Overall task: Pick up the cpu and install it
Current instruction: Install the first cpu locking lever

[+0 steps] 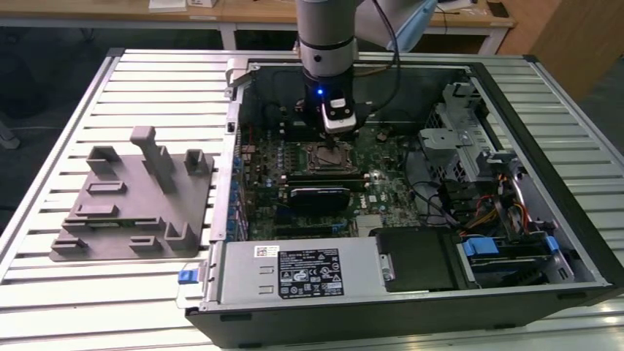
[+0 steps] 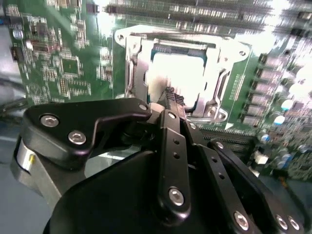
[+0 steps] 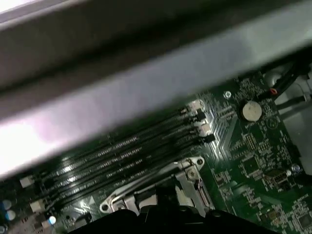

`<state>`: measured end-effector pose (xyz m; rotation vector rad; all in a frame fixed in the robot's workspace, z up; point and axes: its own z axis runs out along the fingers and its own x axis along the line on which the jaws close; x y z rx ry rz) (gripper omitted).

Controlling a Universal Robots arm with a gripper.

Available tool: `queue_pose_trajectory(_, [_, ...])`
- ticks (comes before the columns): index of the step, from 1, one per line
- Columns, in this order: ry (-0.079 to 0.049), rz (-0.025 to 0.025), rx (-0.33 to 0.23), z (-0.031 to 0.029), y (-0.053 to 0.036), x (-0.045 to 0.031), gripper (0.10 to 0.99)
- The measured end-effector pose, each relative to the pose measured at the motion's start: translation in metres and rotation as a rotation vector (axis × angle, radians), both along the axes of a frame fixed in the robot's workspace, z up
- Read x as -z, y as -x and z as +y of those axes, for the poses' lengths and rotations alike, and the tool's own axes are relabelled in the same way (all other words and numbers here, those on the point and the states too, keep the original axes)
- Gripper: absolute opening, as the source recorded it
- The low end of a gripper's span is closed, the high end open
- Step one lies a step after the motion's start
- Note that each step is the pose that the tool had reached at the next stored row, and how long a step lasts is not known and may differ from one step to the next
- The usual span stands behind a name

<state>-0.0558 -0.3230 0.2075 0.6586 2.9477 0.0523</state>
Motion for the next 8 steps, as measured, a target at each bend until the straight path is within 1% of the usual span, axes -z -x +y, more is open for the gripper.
queue_pose_trajectory(4, [0.012,0.0055,0.0,-0.0081,0.0,0.0003,0.106])
queue_pose_trajectory(6, [0.014,0.0062,0.0,-0.0098,0.0,0.0003,0.106])
queue_pose_trajectory(8, [0.014,0.0062,0.0,-0.0102,0.0,0.0003,0.106])
